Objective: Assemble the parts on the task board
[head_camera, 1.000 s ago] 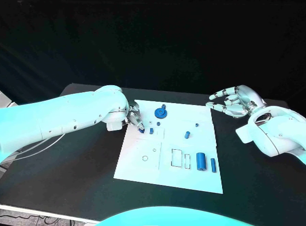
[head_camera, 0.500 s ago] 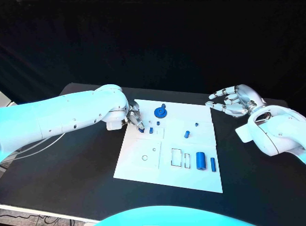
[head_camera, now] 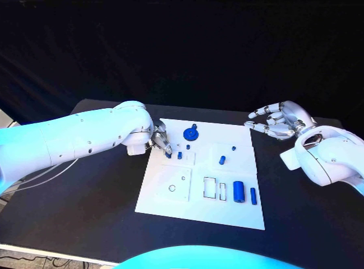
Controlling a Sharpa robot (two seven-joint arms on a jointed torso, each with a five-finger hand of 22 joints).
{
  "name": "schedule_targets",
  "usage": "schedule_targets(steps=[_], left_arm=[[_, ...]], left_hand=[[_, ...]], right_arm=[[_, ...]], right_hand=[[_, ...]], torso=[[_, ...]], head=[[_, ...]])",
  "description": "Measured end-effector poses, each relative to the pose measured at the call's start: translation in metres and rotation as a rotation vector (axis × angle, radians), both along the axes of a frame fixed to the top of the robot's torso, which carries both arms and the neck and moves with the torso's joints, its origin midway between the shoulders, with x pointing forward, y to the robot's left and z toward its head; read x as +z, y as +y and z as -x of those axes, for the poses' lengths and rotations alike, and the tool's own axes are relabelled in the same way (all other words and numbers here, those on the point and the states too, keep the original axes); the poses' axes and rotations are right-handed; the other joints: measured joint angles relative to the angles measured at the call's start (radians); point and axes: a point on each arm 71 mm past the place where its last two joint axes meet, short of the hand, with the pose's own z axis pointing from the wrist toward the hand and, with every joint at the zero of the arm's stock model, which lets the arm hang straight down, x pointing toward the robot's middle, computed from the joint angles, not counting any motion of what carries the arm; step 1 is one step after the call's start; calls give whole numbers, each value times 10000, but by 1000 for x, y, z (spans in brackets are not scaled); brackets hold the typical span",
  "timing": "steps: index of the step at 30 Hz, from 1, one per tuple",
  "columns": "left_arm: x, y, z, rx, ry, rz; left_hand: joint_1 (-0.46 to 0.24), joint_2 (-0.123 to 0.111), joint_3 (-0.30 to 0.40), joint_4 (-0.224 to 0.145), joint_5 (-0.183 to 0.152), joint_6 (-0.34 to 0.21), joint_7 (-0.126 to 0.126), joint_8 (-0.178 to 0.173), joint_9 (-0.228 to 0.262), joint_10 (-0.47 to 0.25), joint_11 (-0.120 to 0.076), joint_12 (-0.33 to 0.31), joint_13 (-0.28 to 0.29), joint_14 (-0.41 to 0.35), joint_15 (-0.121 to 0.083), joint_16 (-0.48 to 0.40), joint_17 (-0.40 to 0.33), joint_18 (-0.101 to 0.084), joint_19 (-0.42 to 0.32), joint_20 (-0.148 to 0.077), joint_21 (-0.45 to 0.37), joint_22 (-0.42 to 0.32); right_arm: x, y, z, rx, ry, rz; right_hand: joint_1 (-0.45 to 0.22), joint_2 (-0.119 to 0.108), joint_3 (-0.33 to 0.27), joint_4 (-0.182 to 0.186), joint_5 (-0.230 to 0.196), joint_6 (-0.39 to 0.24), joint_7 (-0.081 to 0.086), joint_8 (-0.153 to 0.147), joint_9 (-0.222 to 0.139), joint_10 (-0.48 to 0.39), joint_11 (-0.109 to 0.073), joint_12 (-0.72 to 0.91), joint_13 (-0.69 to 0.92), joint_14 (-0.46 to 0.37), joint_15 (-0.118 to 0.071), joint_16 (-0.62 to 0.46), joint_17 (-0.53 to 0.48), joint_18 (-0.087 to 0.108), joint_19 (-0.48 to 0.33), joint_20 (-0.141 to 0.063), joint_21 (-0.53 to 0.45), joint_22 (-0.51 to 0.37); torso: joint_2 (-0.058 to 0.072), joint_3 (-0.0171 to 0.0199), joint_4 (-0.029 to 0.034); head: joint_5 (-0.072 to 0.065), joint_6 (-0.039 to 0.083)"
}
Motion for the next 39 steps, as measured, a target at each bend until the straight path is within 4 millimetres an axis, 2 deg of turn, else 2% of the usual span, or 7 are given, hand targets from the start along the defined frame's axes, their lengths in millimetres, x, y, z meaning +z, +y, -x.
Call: schedule_targets(steps=[22, 39], left_arm=[[1, -4, -1, 15, -91, 67], [1, -4, -1, -93, -111, -17]], left_hand=[[-37, 40, -162, -166, -63, 39, -37, 106, 2, 142, -33, 155, 237, 36, -34, 86, -2, 0, 35, -34, 0, -1], [-37, 41, -232, -236, -113, 39, -36, 101, 2, 248, -66, 194, 356, 33, -107, 86, -4, 0, 71, -70, 0, 7]], right_arm=[[0, 0, 0, -1, 1, -2], [0, 0, 0, 7, -2, -6]], right_hand=[[0, 0, 0, 0, 0, 0, 0, 0, 0, 0, 0, 0, 0, 0, 0, 0, 5, 1, 0, 0, 0, -3], [0, 0, 42, -42, 0, -33, 34, 78, 0, 0, 0, 0, 0, 0, 0, 0, 3, 0, 0, 0, 0, -5]], torso=[[-4, -7, 10], [-7, -9, 11]], head=[[-50, -67], [-36, -103]])
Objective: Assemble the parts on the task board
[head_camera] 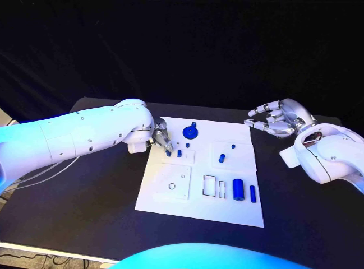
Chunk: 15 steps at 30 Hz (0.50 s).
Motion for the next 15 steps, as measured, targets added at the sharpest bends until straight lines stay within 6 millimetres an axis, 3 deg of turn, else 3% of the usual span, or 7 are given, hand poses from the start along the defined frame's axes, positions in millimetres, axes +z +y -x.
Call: schedule_targets(steps=[12, 15], left_arm=[[0, 0, 0, -83, -153, -158], [0, 0, 0, -103, -189, -185]], left_hand=[[0, 0, -28, -28, 0, 35, -34, -38, -1, 71, -2, 70, 98, 0, 0, 33, -1, -1, 110, -35, 39, -2], [0, 0, -28, -28, 0, 36, -34, -34, -1, 72, -3, 78, 123, 1, 0, 33, -1, -159, 111, -35, 40, -1]], right_arm=[[0, 0, 0, -1, -7, 0], [0, 0, 0, -5, -8, 2]], right_hand=[[-41, -41, 27, 27, 0, 0, 0, 0, -8, 0, 0, 0, 0, 0, 0, 0, -2, 0, 0, 0, 0, -1], [-41, -41, 28, 28, 0, 0, 0, 0, -8, 0, 0, 0, 0, 0, 0, 0, -2, 0, 0, 0, 0, -1]], torso=[[-4, -5, 1], [-4, -5, 2]], head=[[1, -2], [4, 3]])
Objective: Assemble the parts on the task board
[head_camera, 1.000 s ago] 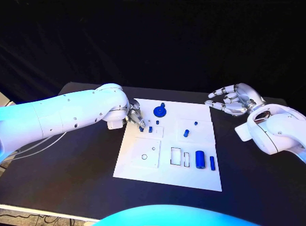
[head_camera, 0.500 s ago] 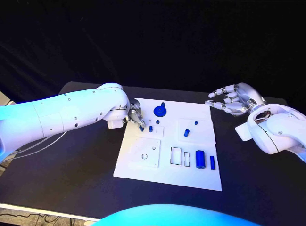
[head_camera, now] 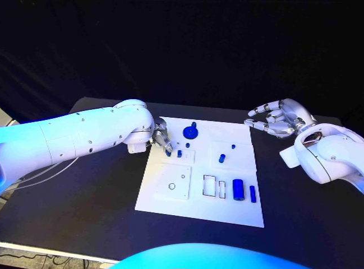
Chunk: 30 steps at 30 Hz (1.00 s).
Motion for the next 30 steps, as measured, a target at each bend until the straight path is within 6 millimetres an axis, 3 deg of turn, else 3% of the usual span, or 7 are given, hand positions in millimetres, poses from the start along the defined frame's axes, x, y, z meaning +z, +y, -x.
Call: schedule_targets(steps=[25, 30], left_arm=[[0, -2, 4, -157, 20, -58], [-1, -2, 4, -192, 107, -50]], left_hand=[[-27, 27, 58, 58, 30, 125, 19, 57, 12, 144, -38, 164, 190, -37, -33, -1, -1, 2, 106, -34, 38, -2], [-92, 92, 85, 85, 1, 125, 19, 60, 430, 177, -64, 164, 182, -37, -33, -1, -1, 3, 106, -34, 38, -3]], right_arm=[[0, 0, 0, -5, -2, 2], [0, -1, 0, -10, -2, 3]], right_hand=[[0, 0, 0, 0, 0, 0, 0, 0, 0, 0, 0, 0, 0, 0, 0, 0, -2, 0, 0, 0, 0, 1], [0, 0, 0, 0, 0, 0, 0, 0, 1, 0, 0, 0, 0, 0, 0, 0, -1, 0, 0, 0, 0, 7]], torso=[[8, 13, -10], [7, 18, -12]], head=[[-2, -21], [-7, -27]])
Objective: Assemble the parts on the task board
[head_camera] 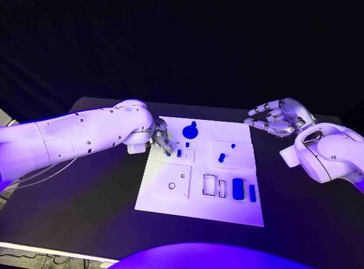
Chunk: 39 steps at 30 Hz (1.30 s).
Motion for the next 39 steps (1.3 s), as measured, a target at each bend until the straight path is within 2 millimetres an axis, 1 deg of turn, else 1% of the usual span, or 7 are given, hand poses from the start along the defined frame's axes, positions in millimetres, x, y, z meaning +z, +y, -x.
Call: schedule_targets(steps=[7, 12, 21, 26, 30, 34, 39], left_arm=[[0, 0, 0, -3, 74, 20], [-1, 0, 0, 18, 112, 44], [-2, 1, 0, 89, 127, 84], [-3, 2, -1, 130, 135, 76], [-4, 2, -2, 148, 143, 70], [-4, 1, -2, 159, 150, 65], [-5, 2, -3, 183, 153, 53]], left_hand=[[-66, 65, 0, 0, -25, 1, 0, 0, 235, 18, 11, 0, 56, 38, -37, 0, 0, 0, 0, 0, 0, -1], [-67, 65, 0, 0, -29, 1, -1, -1, 664, 19, 11, 0, 56, 38, -37, 0, 0, 0, -1, 0, 0, -1], [-319, 154, -2, 1, -31, 55, -52, -29, 866, 61, -25, -128, -89, 38, -37, 0, 0, 1, -1, 0, 0, -1], [-491, 114, -429, 368, -32, 462, -432, -65, 939, 96, -191, -326, -238, 54, -58, -1, 0, 2, -58, -57, -56, -2], [-652, 89, -920, 722, -32, 562, -610, -174, 887, -116, -149, -518, -399, 54, -59, -53, 0, 1, -169, -53, -169, -2], [-693, 83, -1306, 1027, -26, 432, -551, -240, 835, -257, -112, -724, -607, 54, -59, -149, -1, 2, -311, -19, -267, -2], [-700, 90, -1525, 1245, -61, 375, -525, -282, 843, -316, -59, -861, -770, 54, -58, -195, -1, 2, -381, -20, -293, -2]], right_arm=[[0, 0, 0, -6, 0, 1], [0, -1, 0, -10, 0, 1], [0, -1, 0, -16, -1, 2], [0, -1, 0, -19, -1, 1], [0, -1, 1, -19, -2, 0], [0, -1, 1, -17, -1, -3], [0, -2, 1, -22, -1, -2]], right_hand=[[0, 0, 0, 0, 0, 0, 0, 0, 0, 0, 0, 0, 0, 0, 0, 0, 7, 0, 0, 0, -6, -1], [0, 0, 0, 0, 0, 0, 0, 0, 0, 0, 0, 0, 0, 0, 0, 0, 7, 1, 0, 0, -36, -1], [0, 0, 0, 0, 0, 0, 0, 0, 0, 0, 0, 0, 0, 0, 0, 0, 5, 0, 0, 0, -36, -3], [0, 0, 0, 0, 0, 0, 0, 0, 0, 0, 0, 0, 0, 0, 0, 0, 5, 0, 0, 0, -36, -3], [0, 0, 0, 0, 0, 0, 0, 0, 0, 0, 0, 0, 0, 0, 0, 0, 4, 0, 0, 0, -36, -4], [0, 0, 0, 0, 0, 0, 0, 0, 0, 0, 0, 0, 0, 0, 0, 0, 4, 0, 0, 0, -36, -5], [0, 0, 0, 0, 0, 0, 0, 0, 0, 0, 0, 0, 0, 0, 0, 0, 3, 0, 0, 0, -36, -5]], torso=[[-1, -5, 0], [-1, -5, 4], [-2, -11, 6], [-2, -11, 6], [-2, -11, 6], [-1, -11, 6], [-1, -11, 6]], head=[[-10, 7], [-14, 6], [-21, 35], [-18, 40], [-23, 40], [-36, 28], [-46, 22]])
